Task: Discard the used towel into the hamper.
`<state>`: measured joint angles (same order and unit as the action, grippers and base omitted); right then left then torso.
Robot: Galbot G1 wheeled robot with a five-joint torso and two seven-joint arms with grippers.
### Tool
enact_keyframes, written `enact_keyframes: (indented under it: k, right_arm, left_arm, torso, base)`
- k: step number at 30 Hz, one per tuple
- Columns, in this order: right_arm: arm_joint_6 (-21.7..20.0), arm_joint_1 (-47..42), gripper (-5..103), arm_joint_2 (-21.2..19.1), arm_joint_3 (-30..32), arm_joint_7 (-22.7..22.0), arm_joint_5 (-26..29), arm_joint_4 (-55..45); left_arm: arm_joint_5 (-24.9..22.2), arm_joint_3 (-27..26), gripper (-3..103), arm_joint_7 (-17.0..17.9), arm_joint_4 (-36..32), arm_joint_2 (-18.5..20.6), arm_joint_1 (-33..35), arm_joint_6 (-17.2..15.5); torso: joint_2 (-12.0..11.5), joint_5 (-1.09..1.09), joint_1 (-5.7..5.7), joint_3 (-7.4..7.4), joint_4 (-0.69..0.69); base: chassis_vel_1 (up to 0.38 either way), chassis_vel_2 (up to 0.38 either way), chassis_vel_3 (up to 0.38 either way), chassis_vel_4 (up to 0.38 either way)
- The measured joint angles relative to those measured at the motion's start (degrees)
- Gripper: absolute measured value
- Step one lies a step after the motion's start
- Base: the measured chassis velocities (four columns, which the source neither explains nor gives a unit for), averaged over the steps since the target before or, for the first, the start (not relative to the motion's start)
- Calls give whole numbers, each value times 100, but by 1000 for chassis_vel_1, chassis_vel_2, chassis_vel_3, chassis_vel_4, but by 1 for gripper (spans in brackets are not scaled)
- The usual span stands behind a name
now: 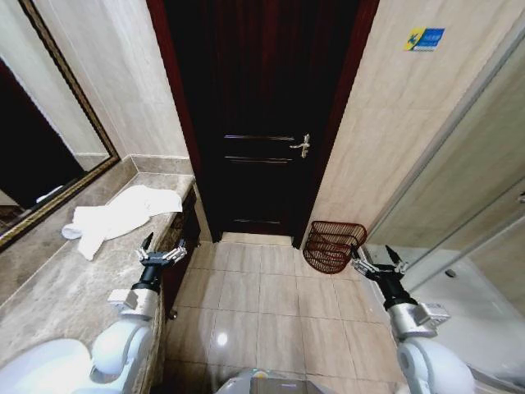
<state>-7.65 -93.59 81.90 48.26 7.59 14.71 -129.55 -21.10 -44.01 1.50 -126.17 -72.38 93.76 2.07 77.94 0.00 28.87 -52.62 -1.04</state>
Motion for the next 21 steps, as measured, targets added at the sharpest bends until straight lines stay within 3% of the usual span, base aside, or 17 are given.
enact_keyframes:
  k: [21]
  right_arm:
    - [15, 8, 100, -57, 13, 24, 47, 75]
  left_arm:
    - [97, 53, 100, 3, 94, -74, -32, 47]
  torso:
    - [0, 0, 1, 0, 0]
  base:
    - [-7, 17, 19, -16]
